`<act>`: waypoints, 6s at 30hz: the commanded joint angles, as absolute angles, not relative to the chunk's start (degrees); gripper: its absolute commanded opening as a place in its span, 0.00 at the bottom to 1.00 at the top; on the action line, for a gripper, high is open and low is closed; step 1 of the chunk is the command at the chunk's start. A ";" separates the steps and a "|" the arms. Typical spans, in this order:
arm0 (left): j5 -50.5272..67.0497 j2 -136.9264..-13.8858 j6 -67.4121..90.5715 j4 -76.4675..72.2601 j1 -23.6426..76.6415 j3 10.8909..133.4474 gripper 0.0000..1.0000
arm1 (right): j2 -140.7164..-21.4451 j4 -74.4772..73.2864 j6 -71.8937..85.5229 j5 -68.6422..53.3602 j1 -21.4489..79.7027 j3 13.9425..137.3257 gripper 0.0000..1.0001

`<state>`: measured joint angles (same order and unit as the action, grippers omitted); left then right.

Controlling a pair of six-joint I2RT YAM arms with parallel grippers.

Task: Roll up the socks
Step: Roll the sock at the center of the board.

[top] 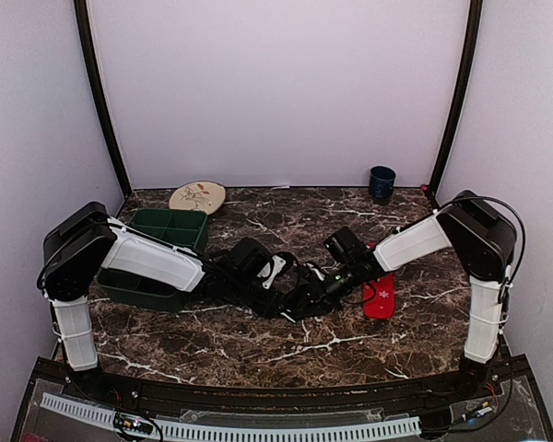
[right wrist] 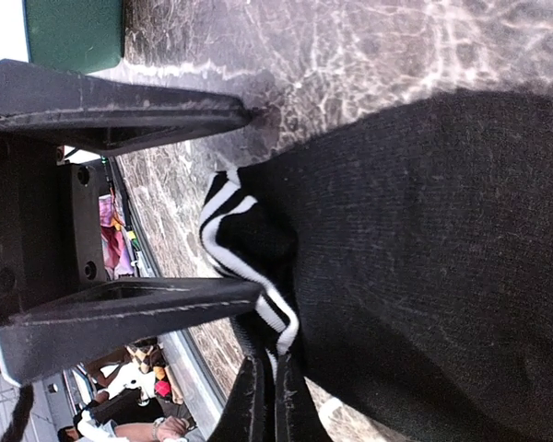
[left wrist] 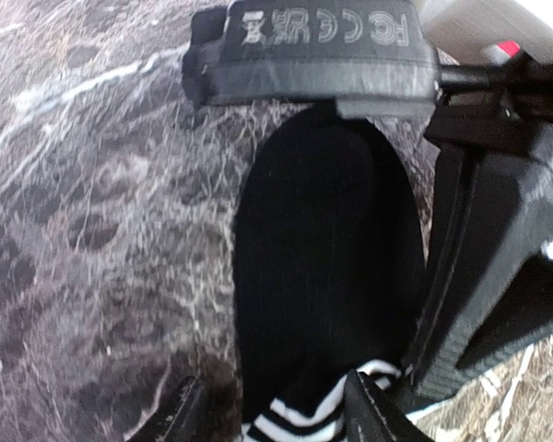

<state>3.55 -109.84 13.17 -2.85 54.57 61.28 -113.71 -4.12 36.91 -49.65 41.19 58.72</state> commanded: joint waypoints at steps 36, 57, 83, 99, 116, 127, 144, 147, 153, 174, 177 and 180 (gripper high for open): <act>0.56 -114.67 14.72 0.18 54.93 63.31 0.35 | -109.28 -14.91 29.19 -32.06 42.07 62.75 0.29; -0.13 -115.38 15.27 0.68 55.10 63.17 0.33 | -105.75 -15.87 26.92 -25.32 43.55 60.73 0.53; 1.81 -117.72 15.25 2.61 55.02 66.62 0.32 | -88.75 -13.17 15.63 15.49 56.51 47.48 0.49; 3.32 -119.37 15.45 4.33 54.94 68.14 0.32 | -88.70 -6.53 4.04 29.24 69.23 45.23 0.38; 5.77 -121.17 16.03 5.15 54.14 69.26 0.31 | -98.82 -3.14 -6.22 35.55 74.48 49.66 0.49; 6.15 -121.73 16.87 5.41 54.14 68.73 0.29 | -104.35 0.77 -11.36 40.45 74.36 51.59 0.51; 6.59 -122.17 16.80 5.42 54.14 68.95 0.28 | -102.61 0.73 -11.32 47.17 74.45 50.78 0.52; 6.45 -122.17 16.77 5.71 54.14 69.07 0.28 | -102.57 0.96 -12.39 45.54 74.52 51.09 0.53; 6.59 -122.16 16.83 5.76 54.14 69.17 0.28 | -103.72 1.39 -14.14 42.65 74.47 51.44 0.54; 6.85 -122.02 17.07 6.25 53.22 68.43 0.28 | -107.35 -4.62 -10.08 33.97 67.52 55.08 0.17; 6.44 -121.53 18.47 5.89 52.34 67.94 0.30 | -106.67 -5.12 -9.34 32.10 67.09 54.86 0.13; 6.09 -120.91 20.52 5.41 51.19 67.21 0.33 | -106.11 -5.62 -8.58 29.90 66.79 54.67 0.11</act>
<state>6.90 -118.08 17.45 -3.16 52.38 70.98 -106.76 -3.73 -11.18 33.91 68.12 54.13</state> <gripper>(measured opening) 0.314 0.122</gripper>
